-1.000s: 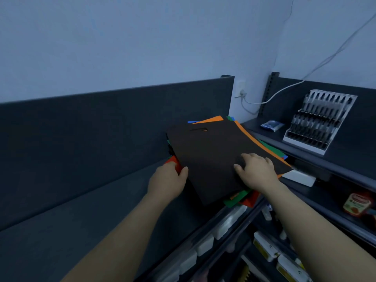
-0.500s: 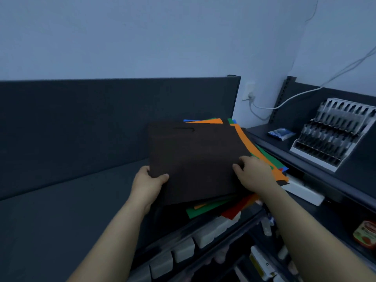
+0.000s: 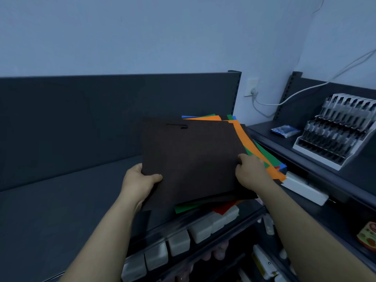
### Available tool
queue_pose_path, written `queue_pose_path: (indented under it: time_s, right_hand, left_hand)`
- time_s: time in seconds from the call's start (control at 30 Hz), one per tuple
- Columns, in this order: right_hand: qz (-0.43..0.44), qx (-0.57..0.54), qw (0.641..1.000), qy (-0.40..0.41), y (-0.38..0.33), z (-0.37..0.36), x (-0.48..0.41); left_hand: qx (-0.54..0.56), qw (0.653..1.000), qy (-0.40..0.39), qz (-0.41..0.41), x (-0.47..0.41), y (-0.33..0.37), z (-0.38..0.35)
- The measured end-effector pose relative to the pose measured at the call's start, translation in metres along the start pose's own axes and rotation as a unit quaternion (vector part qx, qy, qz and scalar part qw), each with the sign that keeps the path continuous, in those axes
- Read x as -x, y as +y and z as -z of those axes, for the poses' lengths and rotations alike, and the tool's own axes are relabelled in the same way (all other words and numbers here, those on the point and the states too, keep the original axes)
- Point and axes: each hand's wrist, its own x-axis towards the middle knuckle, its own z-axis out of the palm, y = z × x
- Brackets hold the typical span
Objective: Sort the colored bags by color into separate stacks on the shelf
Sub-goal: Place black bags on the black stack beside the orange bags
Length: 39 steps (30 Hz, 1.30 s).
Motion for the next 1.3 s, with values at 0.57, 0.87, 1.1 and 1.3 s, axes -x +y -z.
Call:
queue_pose_path:
  time_s: [0.57, 0.87, 1.1, 1.3]
  right_hand:
    - [-0.027, -0.137, 0.990, -0.012, 0.005, 0.011, 0.000]
    - [-0.038, -0.106, 0.993, -0.039, 0.001, 0.010, -0.007]
    - [-0.058, -0.225, 0.972, -0.044, -0.005, 0.007, -0.010]
    - [-0.067, -0.192, 0.979, -0.026, 0.000, 0.006, -0.011]
  left_hand:
    - [-0.046, 0.999, 0.028, -0.004, 0.001, 0.001, -0.002]
    - [-0.016, 0.998, 0.054, 0.019, 0.001, 0.001, 0.031]
    - [0.023, 0.996, -0.060, 0.058, 0.010, 0.001, 0.018]
    - [0.009, 0.997, -0.057, 0.044, 0.008, 0.001, 0.014]
